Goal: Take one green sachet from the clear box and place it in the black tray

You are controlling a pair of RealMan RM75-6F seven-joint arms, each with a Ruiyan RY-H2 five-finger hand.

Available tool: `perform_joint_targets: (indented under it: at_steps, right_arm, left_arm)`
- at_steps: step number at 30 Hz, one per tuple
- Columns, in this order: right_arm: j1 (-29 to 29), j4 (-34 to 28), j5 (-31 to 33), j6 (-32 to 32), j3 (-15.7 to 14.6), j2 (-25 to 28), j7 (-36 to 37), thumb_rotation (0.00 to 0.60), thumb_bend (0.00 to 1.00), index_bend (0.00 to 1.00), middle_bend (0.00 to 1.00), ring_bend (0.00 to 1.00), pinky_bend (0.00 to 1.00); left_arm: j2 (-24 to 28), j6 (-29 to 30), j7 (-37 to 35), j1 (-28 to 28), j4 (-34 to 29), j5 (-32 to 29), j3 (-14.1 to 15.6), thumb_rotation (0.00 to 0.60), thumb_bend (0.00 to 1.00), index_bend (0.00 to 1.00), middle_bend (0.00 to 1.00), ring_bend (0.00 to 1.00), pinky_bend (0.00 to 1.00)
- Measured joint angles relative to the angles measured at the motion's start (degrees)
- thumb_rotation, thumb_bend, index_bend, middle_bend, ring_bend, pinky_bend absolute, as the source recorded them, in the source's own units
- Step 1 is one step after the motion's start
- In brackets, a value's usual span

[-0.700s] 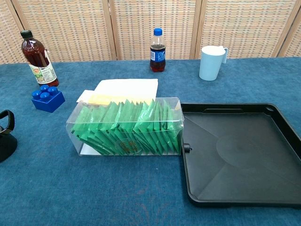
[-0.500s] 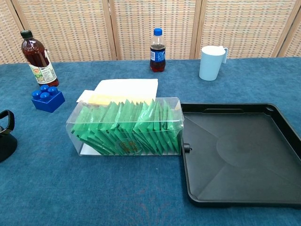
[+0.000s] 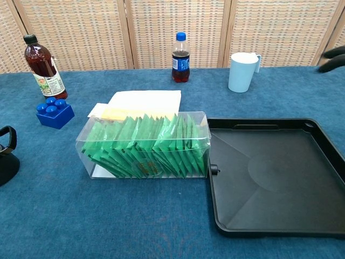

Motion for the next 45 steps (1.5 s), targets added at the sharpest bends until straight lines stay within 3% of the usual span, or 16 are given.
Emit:
perform_joint_targets:
  at_steps: [8, 15, 27, 33, 45]
  right_arm:
    - [13.69, 0.64, 9.54, -15.18, 5.45, -6.81, 2.14, 0.600, 0.18, 0.23, 0.00, 0.00, 0.00]
    - [22.30, 2.42, 22.26, -22.63, 9.05, -13.75, -4.68, 0.600, 0.19, 0.25, 0.00, 0.00, 0.00]
    - [33.70, 5.07, 45.26, -20.32, 10.76, -24.03, -21.62, 0.600, 0.22, 0.26, 0.00, 0.00, 0.00]
    - [37.45, 5.84, 50.17, -17.19, 9.66, -27.02, -25.87, 0.600, 0.23, 0.26, 0.00, 0.00, 0.00]
    - [39.95, 6.13, 53.01, -14.54, 9.86, -27.56, -26.83, 0.600, 0.26, 0.26, 0.00, 0.00, 0.00]
  left_arm:
    - [-0.75, -1.89, 0.60, -0.85, 0.85, -3.44, -1.30, 0.600, 0.05, 0.00, 0.00, 0.00, 0.00]
    - [-0.89, -3.48, 0.29, -1.53, 1.47, -5.52, -1.99, 0.600, 0.05, 0.00, 0.00, 0.00, 0.00]
    - [-0.45, -4.73, -1.08, -1.95, 1.86, -6.80, -2.22, 0.600, 0.05, 0.00, 0.00, 0.00, 0.00]
    - [-0.18, -4.91, -1.80, -2.05, 1.86, -7.09, -2.30, 0.600, 0.05, 0.00, 0.00, 0.00, 0.00]
    - [-0.10, -5.41, -2.29, -2.27, 2.03, -7.34, -2.25, 0.600, 0.05, 0.00, 0.00, 0.00, 0.00]
